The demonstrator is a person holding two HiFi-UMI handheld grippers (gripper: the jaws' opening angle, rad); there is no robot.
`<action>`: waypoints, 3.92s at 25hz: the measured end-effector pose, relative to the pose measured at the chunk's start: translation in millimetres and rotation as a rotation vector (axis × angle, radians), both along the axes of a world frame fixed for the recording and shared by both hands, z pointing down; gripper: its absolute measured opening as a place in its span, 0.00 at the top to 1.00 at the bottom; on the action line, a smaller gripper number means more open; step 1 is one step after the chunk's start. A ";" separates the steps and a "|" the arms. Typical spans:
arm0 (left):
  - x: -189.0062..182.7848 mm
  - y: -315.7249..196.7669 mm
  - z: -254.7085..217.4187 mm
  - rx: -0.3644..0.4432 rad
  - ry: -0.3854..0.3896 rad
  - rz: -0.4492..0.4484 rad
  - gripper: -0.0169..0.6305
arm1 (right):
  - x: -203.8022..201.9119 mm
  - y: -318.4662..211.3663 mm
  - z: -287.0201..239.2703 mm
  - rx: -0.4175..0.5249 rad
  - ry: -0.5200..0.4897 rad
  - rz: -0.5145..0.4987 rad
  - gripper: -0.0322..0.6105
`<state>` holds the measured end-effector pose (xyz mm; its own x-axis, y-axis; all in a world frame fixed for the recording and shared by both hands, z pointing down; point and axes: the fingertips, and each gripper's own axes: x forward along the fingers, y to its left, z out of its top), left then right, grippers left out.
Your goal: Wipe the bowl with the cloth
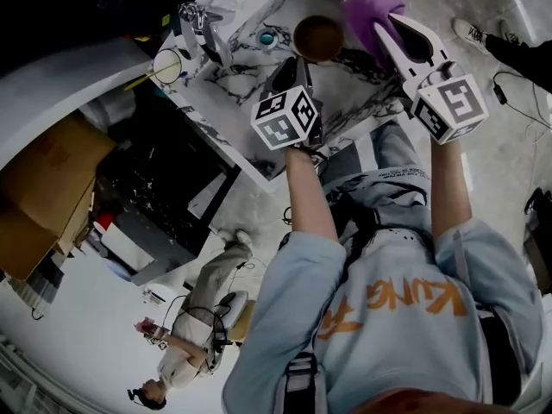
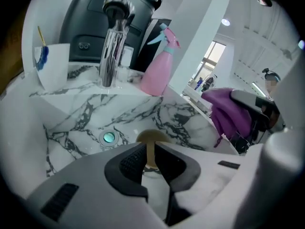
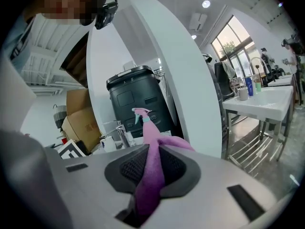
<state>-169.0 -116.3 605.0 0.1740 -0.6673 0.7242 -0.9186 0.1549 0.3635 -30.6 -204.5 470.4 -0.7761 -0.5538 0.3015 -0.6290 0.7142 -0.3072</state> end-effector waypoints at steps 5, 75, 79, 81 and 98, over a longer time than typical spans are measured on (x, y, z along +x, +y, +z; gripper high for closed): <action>4.5 3.3 33.2 -0.074 0.035 0.030 0.85 | -17.2 4.8 2.6 0.016 0.043 -0.043 0.83; -54.3 116.2 -284.5 0.940 0.246 -0.350 0.92 | -83.2 141.3 -241.4 0.509 -0.347 -0.823 0.83; -39.6 102.2 -288.2 0.930 0.262 -0.270 0.92 | -74.1 156.8 -244.6 0.513 -0.368 -0.934 0.83; -31.6 96.9 -287.6 0.925 0.266 -0.216 0.92 | -70.3 165.4 -245.4 0.504 -0.386 -0.997 0.83; 30.7 118.2 -257.9 0.833 0.292 0.180 0.92 | -85.2 217.4 -233.1 0.428 -0.453 -1.245 0.83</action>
<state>-138.3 1.9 347.0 0.4279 -0.9010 -0.0716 -0.7571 -0.4006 0.5160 -115.8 12.9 237.4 -0.8050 0.5808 -0.1211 0.5765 0.8139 0.0714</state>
